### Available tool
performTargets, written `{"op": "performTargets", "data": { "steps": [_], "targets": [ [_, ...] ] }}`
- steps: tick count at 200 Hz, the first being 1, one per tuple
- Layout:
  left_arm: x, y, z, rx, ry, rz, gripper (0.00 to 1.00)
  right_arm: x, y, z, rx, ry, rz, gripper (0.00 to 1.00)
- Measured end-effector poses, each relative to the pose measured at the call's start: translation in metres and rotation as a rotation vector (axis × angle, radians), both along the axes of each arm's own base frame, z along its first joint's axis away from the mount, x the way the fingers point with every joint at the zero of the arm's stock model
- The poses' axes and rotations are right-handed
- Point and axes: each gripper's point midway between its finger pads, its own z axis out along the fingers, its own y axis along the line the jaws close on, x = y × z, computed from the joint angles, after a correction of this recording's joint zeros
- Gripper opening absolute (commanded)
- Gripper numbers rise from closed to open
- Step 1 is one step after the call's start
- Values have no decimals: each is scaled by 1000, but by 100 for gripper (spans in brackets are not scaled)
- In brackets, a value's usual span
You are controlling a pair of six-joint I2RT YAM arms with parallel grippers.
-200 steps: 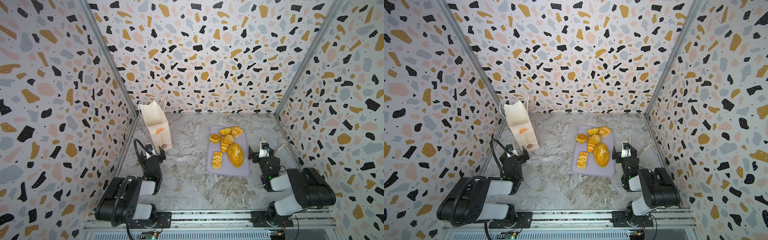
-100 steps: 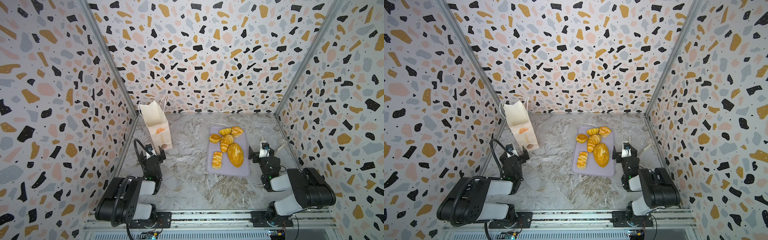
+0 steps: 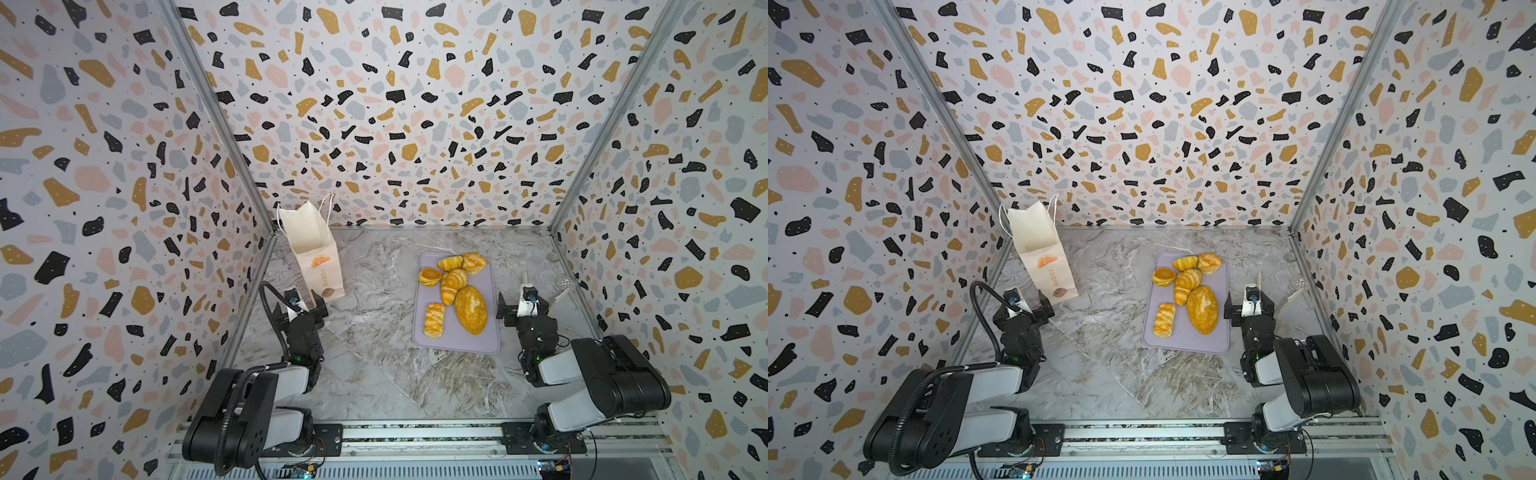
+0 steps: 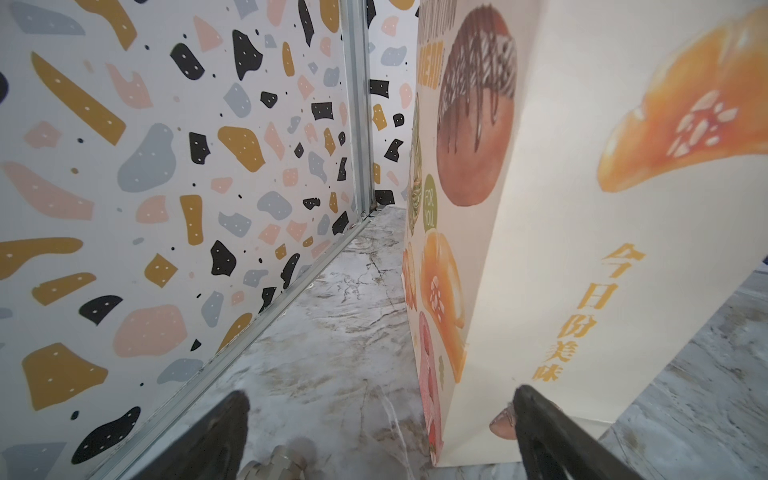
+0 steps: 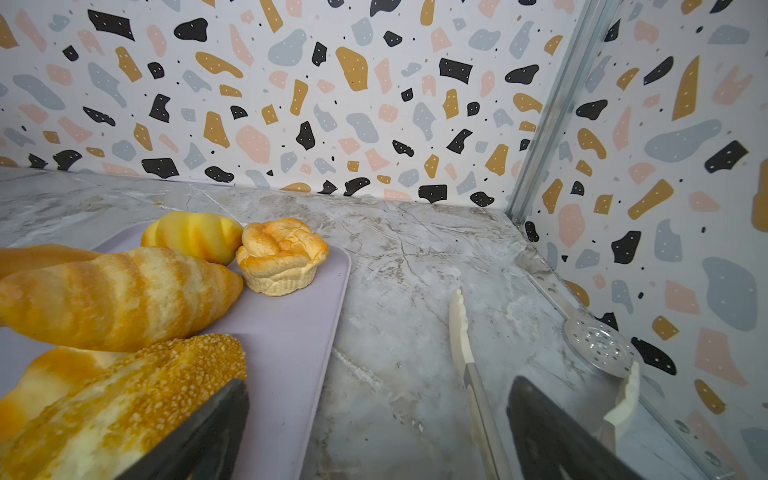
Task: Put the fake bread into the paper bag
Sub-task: 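Raise the left gripper to the bag handles while the right gripper moves over the tray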
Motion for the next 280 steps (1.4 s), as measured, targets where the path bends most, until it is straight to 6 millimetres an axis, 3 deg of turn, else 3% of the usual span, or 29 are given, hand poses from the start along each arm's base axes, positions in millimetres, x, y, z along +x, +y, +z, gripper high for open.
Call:
{"op": "performTargets", "data": {
  "steps": [85, 146, 193, 250, 280],
  "targets": [
    [-9, 13, 7, -55, 30, 121, 100, 0, -3, 22, -23, -23, -81, 99],
    [-34, 31, 51, -188, -111, 245, 99, 16, -3, 28, -47, 43, -179, 99],
    [-25, 34, 85, -253, -104, 298, 100, 15, 0, 28, -33, 101, -192, 99],
    [-16, 28, 93, -336, -48, 293, 99, 46, 13, 58, 70, 177, -219, 99],
    [-11, 22, 109, -405, -63, 268, 100, 61, 23, 62, 105, 260, -217, 99]
  ]
}}
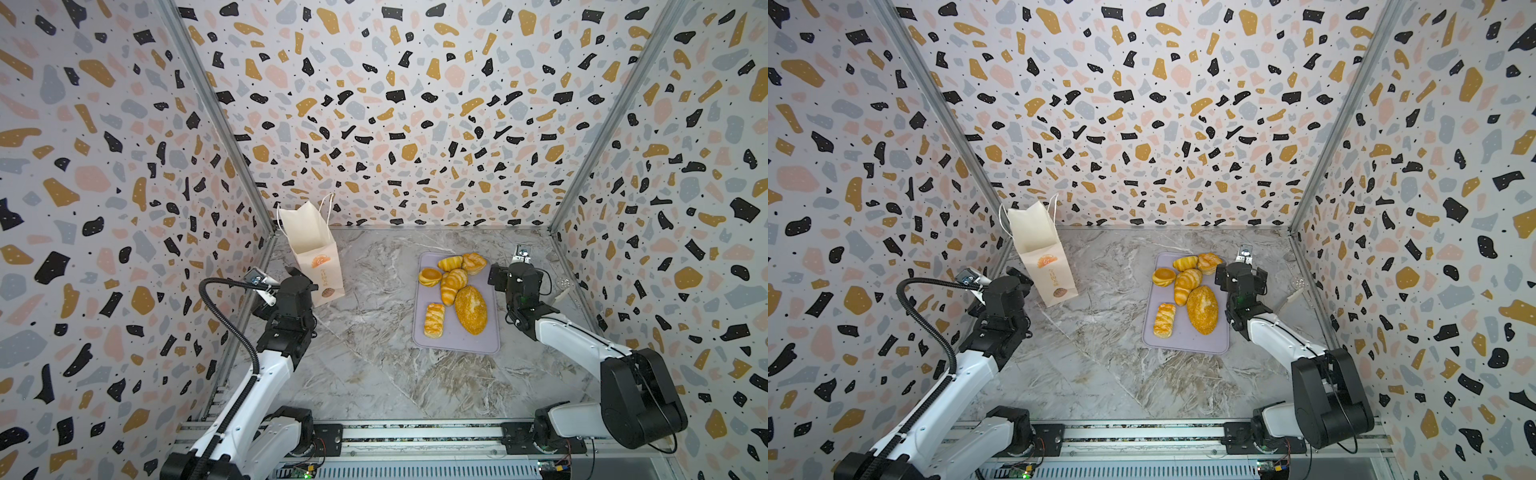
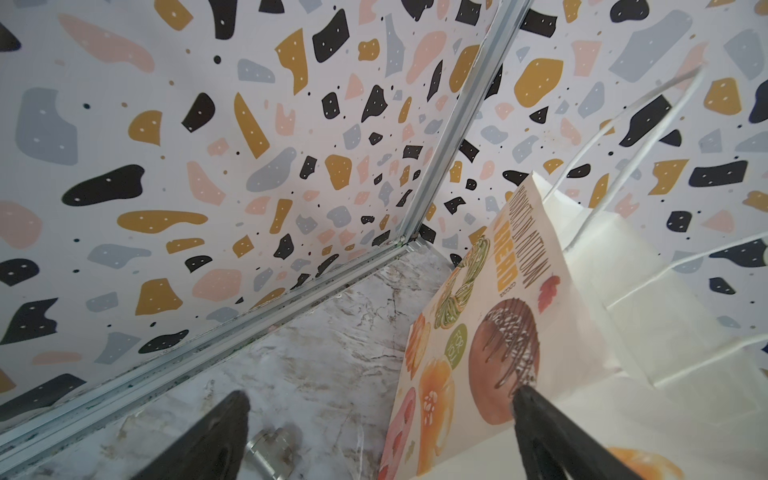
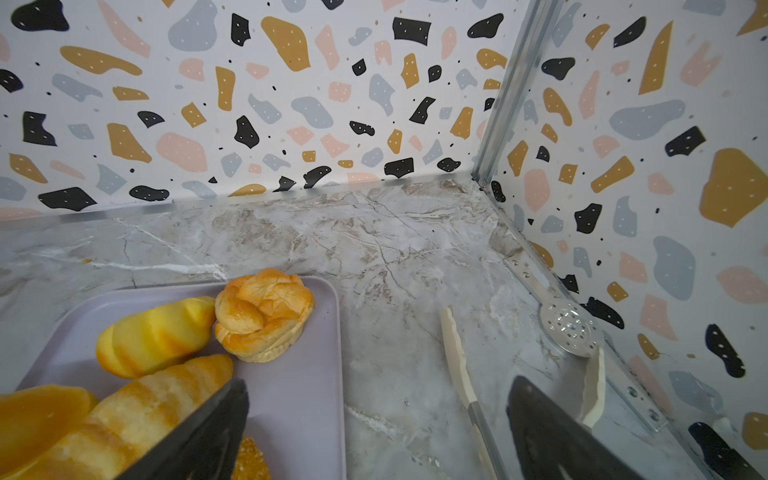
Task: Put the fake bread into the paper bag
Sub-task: 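Raise the left gripper to the bag handles while the right gripper moves over the tray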
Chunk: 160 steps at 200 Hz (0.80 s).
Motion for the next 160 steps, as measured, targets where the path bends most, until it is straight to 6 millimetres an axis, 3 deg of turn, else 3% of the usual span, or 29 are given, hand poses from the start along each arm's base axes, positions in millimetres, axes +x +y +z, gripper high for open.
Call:
{"op": "performTargets", "data": {
  "steps": [58, 83, 121, 160],
  "targets": [
    [17, -15, 70, -80, -39, -80, 99, -12, 17, -30, 13, 170, 78, 99],
    [23, -15, 91, -96, -16, -118, 99, -20, 21, -37, 22, 209, 106, 99],
    [39, -8, 104, -101, 84, -139, 100, -31, 25, -30, 41, 223, 143, 99],
    [34, 8, 101, -100, 167, -133, 99, -39, 32, -19, 68, 236, 194, 99]
  ]
}}
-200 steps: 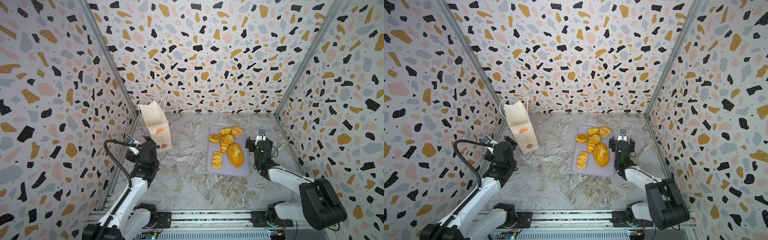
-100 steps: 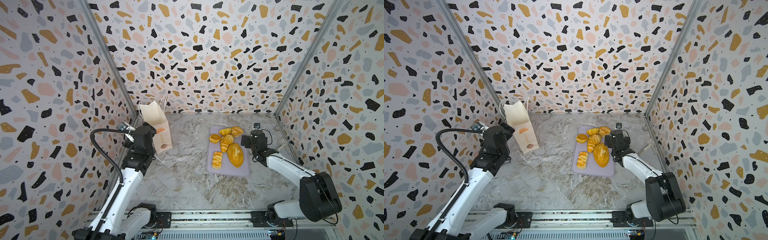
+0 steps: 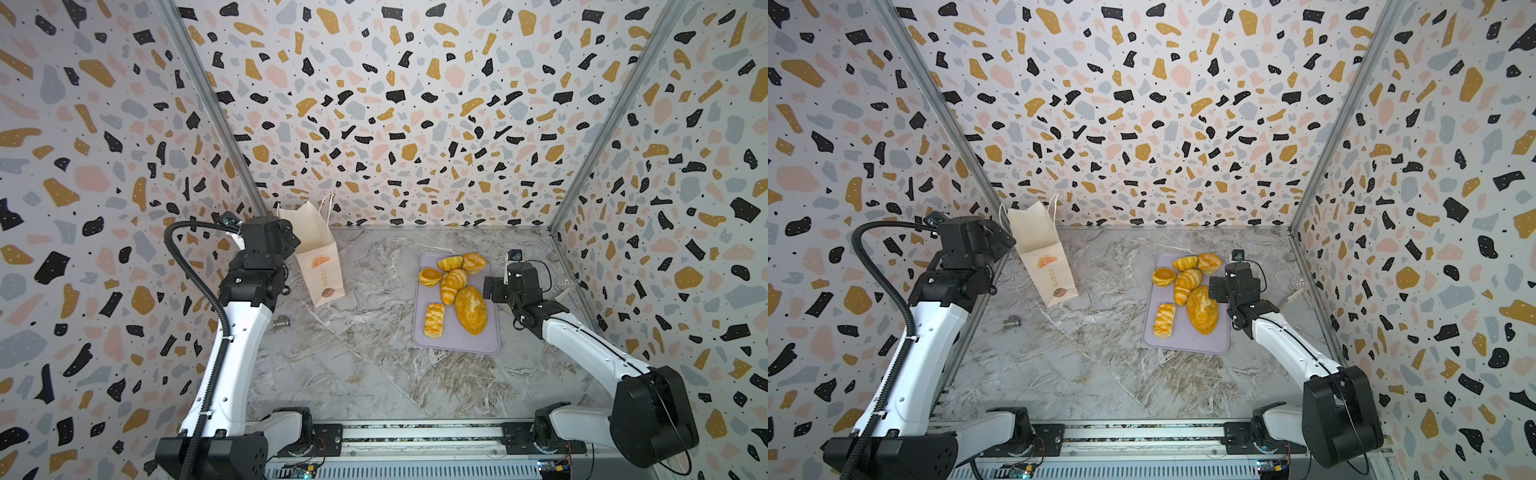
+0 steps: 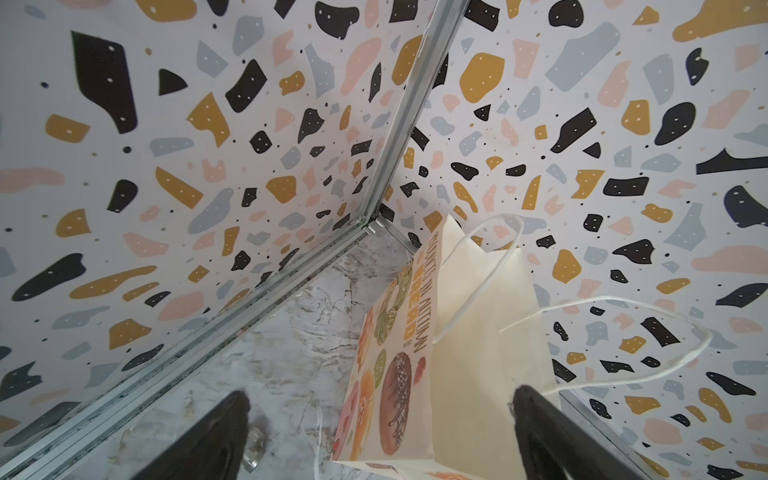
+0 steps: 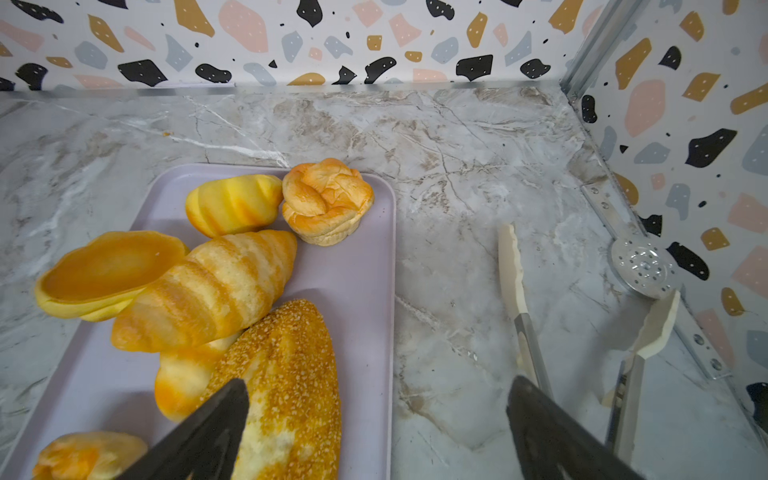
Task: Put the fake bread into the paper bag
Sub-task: 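Raise the left gripper to the bag handles while the right gripper moves over the tray, then close the left gripper on the paper bag's top edge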
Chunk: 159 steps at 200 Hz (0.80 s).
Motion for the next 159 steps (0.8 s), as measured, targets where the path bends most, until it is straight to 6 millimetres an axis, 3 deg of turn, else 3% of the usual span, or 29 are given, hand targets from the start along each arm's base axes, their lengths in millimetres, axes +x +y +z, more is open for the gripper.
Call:
{"op": "performTargets", "data": {
  "steps": [23, 52, 93, 159],
  "targets": [
    [3, 7, 1, -5, 36, -14, 99, 2, 9, 12, 27, 11, 39, 99],
    [24, 4, -4, -11, 103, -76, 99, 5, 19, 27, 54, 13, 78, 99],
    [51, -9, -23, -25, 202, -186, 100, -1, 21, 13, 53, 80, 97, 99],
    [54, -9, -31, 13, 252, -214, 97, -5, 22, 7, 52, 110, 106, 100]
  ]
}}
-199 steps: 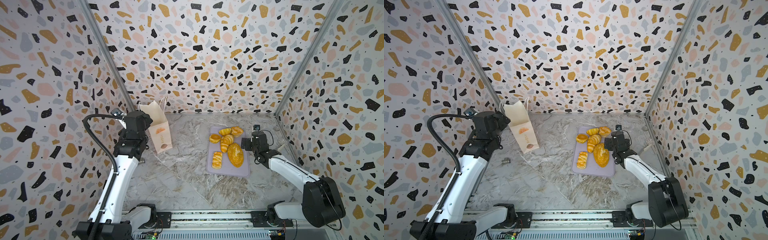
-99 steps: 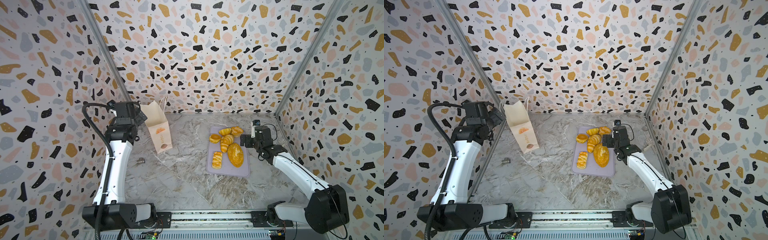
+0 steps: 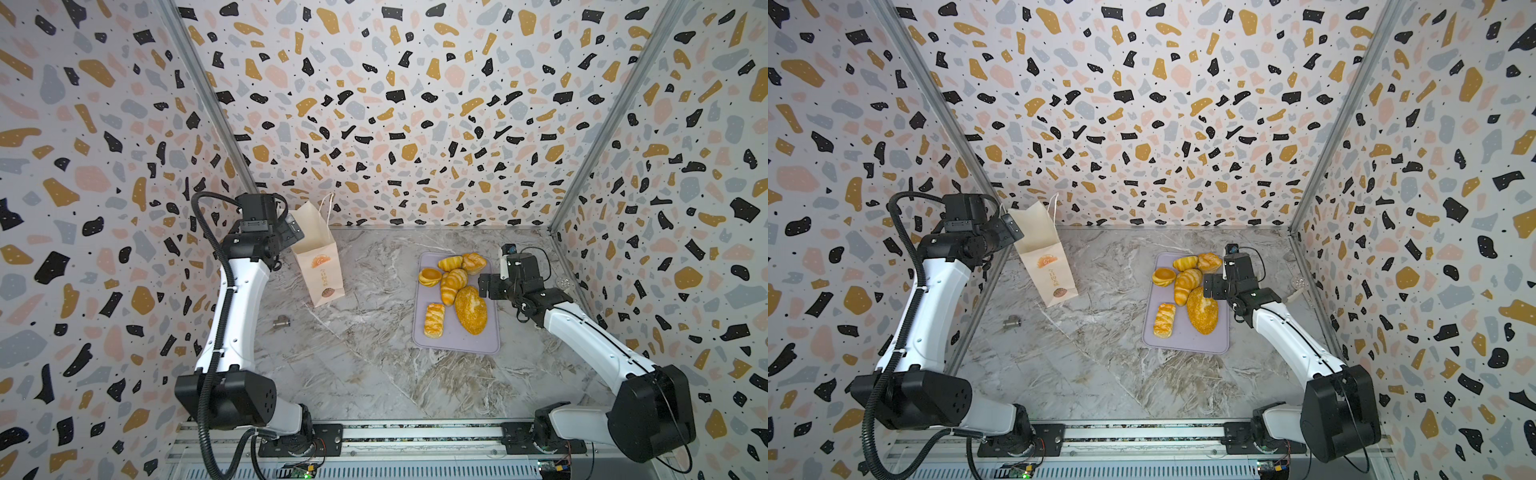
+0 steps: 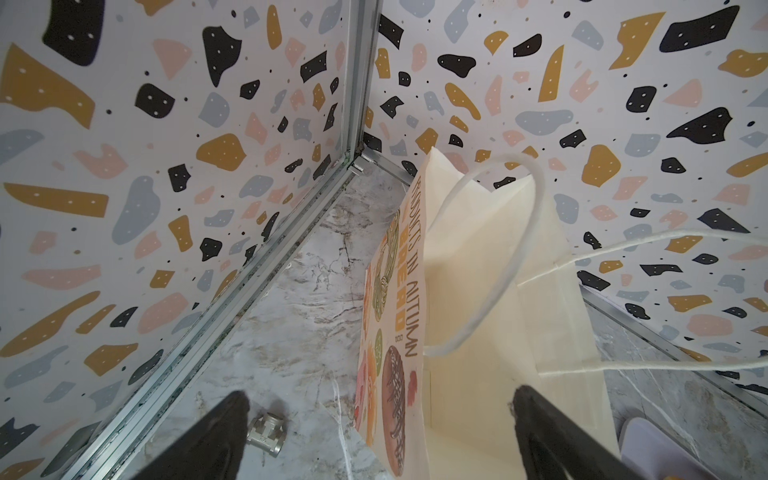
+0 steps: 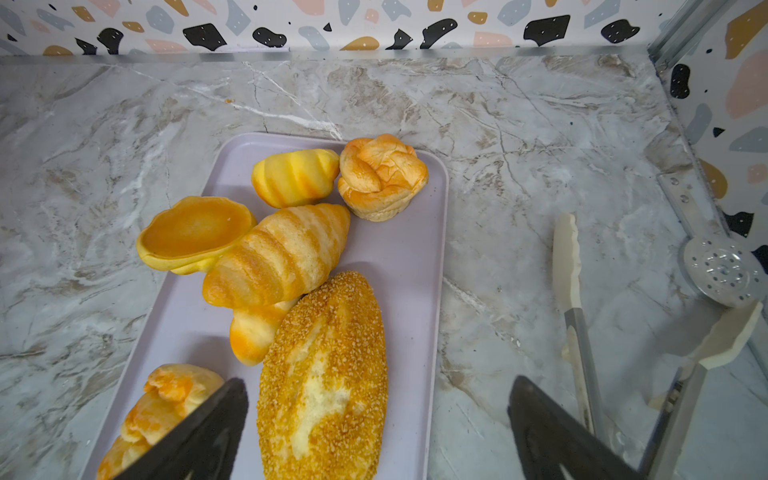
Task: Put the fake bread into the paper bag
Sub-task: 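Close the left gripper on the paper bag's top edge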
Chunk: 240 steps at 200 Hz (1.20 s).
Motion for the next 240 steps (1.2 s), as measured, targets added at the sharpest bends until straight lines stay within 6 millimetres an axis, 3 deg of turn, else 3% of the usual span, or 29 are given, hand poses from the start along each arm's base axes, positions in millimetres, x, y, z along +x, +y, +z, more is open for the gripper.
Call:
{"op": "performTargets", "data": {
  "steps": [79, 136, 211, 240],
  "targets": [
    [21, -4, -32, -18, 71, -37, 85, -1, -1, 2, -15, 9, 8, 100],
    [29, -4, -29, -12, 39, -41, 75, -1, -1, 3, -20, 7, 9, 100],
    [40, -4, -48, -6, 70, -58, 61, -1, -2, 3, -21, 8, 7, 100],
    [42, -5, -55, -6, 85, -67, 49, -1, -3, 4, -28, 5, -1, 100]
  ]
}}
